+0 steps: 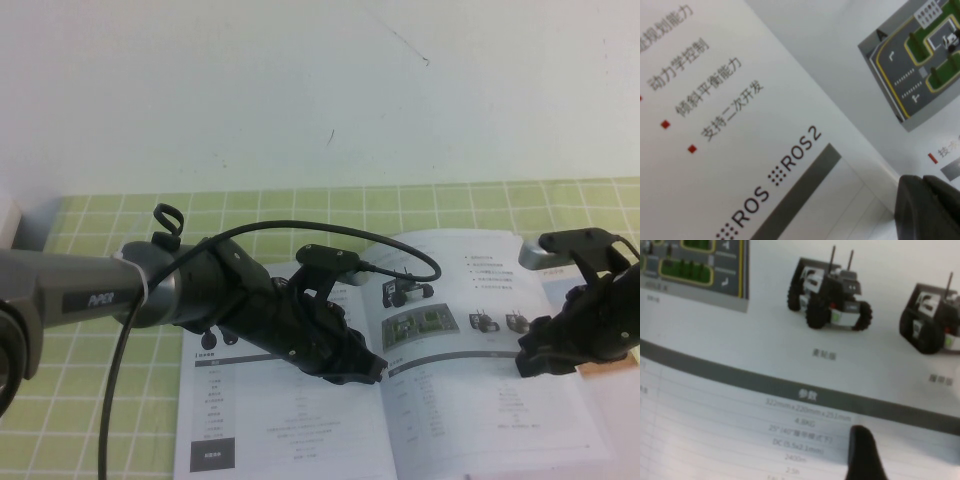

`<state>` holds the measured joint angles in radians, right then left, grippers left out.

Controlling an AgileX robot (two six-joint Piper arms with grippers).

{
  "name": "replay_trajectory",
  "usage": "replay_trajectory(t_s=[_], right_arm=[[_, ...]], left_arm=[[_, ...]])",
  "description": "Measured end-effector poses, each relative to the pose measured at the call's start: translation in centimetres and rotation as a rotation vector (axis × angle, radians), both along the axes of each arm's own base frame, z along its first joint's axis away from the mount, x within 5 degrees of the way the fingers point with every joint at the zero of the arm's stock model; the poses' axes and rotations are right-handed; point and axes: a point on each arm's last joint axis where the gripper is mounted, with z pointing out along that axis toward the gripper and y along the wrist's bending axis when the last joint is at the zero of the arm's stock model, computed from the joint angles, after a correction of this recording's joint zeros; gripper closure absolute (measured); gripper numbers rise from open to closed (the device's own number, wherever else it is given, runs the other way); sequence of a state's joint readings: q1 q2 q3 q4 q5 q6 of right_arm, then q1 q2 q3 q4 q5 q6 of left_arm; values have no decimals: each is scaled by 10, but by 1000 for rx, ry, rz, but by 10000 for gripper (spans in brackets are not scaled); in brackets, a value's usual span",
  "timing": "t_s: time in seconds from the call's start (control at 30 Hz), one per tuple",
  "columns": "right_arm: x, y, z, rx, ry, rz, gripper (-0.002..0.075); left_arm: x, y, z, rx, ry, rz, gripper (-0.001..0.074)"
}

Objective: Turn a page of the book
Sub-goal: Open the closed book

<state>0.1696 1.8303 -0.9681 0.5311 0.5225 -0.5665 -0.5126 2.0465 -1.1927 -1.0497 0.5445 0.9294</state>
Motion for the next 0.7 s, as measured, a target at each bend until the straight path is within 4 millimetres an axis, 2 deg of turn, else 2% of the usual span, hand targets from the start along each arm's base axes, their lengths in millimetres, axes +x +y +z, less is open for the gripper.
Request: replay_trajectory(t_s=[0.37,0.7], right_arm=[[0,1,0,8,-10,20,348],[-3,-3,-1,-51,1,97,474]], left_arm=[[0,0,0,0,0,0,738],[0,0,0,0,0,0,738]])
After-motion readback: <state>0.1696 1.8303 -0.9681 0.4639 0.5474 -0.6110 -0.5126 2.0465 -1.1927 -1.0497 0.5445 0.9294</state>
